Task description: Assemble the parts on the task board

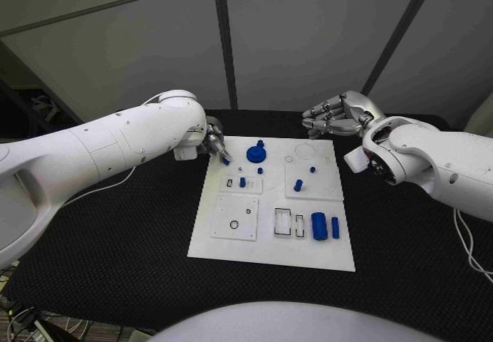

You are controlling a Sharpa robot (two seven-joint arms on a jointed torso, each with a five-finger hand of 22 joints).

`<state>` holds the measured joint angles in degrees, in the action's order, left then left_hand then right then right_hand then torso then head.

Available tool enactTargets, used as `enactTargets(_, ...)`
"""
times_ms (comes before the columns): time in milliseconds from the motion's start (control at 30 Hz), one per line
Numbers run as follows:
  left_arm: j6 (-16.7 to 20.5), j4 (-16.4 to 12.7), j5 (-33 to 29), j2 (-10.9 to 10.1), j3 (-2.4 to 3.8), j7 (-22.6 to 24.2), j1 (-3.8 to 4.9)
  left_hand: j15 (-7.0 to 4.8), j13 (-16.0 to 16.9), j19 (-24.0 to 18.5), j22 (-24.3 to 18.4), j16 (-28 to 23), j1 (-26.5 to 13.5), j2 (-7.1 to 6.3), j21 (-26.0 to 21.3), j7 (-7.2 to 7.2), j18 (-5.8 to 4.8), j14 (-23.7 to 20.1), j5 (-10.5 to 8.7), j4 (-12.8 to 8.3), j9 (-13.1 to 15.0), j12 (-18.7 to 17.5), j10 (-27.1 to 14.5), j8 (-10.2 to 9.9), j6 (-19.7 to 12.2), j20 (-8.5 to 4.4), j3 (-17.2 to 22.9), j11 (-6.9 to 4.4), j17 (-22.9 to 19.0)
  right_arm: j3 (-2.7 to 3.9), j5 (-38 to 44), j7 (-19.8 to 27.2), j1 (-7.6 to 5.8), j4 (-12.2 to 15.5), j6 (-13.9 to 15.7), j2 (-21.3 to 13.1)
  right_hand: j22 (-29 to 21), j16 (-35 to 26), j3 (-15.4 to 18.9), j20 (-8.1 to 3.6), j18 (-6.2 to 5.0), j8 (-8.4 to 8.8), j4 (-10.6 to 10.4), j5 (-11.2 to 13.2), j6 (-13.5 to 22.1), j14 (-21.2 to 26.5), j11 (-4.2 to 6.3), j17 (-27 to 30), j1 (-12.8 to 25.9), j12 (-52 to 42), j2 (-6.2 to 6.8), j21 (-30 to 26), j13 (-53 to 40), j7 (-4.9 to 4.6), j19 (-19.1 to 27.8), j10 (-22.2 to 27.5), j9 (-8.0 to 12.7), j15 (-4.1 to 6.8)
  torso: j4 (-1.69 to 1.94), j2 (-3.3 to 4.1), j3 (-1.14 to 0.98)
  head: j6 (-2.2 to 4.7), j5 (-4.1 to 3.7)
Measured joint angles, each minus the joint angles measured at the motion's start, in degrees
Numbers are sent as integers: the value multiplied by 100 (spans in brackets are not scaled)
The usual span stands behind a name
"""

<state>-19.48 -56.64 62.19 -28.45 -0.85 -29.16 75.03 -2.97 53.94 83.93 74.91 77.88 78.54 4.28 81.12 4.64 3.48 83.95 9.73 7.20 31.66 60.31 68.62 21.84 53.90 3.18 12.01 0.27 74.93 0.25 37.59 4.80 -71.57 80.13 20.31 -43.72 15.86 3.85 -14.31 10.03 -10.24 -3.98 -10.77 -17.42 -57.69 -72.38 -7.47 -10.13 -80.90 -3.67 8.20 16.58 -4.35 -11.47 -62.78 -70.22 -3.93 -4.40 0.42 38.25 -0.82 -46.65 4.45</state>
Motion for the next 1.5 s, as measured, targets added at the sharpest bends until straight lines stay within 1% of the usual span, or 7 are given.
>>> enactTargets(67, 0, -10, -14, -8, -2, 6, -2, 0, -15, 0, 0, 0, -36, -60, 0, 9, 0, 0, 39, 162, 11, 0, -9, -13, -6, 0, 199, 9, 0, 0, 0, -1, 0, 0, -2, 0, 0, 0, 0, 0, 0, 0, 0, 0, 0, 0, 0, 0, 0, 0, 0, 0, 0, 0, 0, 0, 0, 0, 0, 0, 0, 0, 4)
enactTargets(233, 37, -133, -129, -117, -5, 32, -13, 0, -28, 0, 0, 46, -576, -531, 0, 39, 0, 1, 46, 24, 178, -1, 92, 101, 25, 0, 1321, 4, 0, 0, 0, -2, 0, -2, -6, 0, 0, 0, 0, 0, 0, 0, 0, 0, 0, 0, 0, 5, 0, 0, 0, 0, 0, 0, 0, 0, 0, 0, 0, -3, 1, -4, 13)
enactTargets(467, 248, -585, -437, -447, -4, 48, -13, 1, -26, 0, 0, 115, -1040, -760, 22, 7, -1, 1, 163, -204, 352, 23, 178, 242, 58, 0, 2034, -16, 0, 0, 0, -4, 0, -11, -12, -3, 1, 0, 0, 0, 0, 0, 0, 0, 0, 0, 0, 5, 0, 0, 0, 0, 0, 0, 0, 0, 0, 0, 11, -12, 2, -4, 32)
enactTargets(833, 735, -1648, -815, -1022, -18, 34, -35, -42, -37, 0, 0, 179, -1348, -977, 56, -35, -2, 1, 780, -296, 528, 23, 269, 440, 100, -42, 2234, -46, 0, 0, 0, -7, 0, -34, -24, -6, -7, 0, 0, 0, 0, 0, 0, 0, 0, 0, 0, 4, 0, 0, 0, -27, 4, 0, 0, 0, 0, 0, 21, -23, -1, -6, 70)
enactTargets(967, 896, -1925, -868, -1178, -93, 27, -61, -75, 10, 10, 0, 179, -1417, -1046, 76, -56, -2, 10, 954, -326, 571, 67, 325, 500, 120, -53, 2263, -54, 0, 0, 0, -8, 0, -50, -29, 2, -7, 0, 0, 0, 0, 0, 0, 0, 0, 0, 0, 8, 0, 0, 0, -27, 4, 0, 0, 0, 0, 0, 21, -25, -2, -5, 84)
enactTargets(1233, 1094, -2246, -776, -1334, -241, 9, -101, -84, 119, -1, 0, 179, -1477, -1106, 99, -108, -2, 1, 1119, -359, 615, 172, 434, 554, 172, -83, 2296, -50, 0, 0, 0, -9, 0, -69, -41, 18, -7, 0, 0, 0, 0, 0, 0, 0, 0, 0, 0, 9, 0, 0, 0, -27, 4, 0, 0, 0, 0, 0, 14, -19, -1, 12, 99)
enactTargets(1500, 1180, -2352, -480, -1371, -285, -14, -168, -104, 200, -1, 0, 179, -1508, -1137, 103, -128, -2, 21, 1220, -382, 633, 248, 484, 595, 192, -83, 2284, -59, 0, -2, -1, -9, 1, -78, -47, 23, -6, 0, 0, 0, 0, 0, 0, 0, 0, 0, 0, 9, 0, 0, 0, -27, 3, 0, 0, 0, 0, 0, 12, -11, 3, 13, 100)
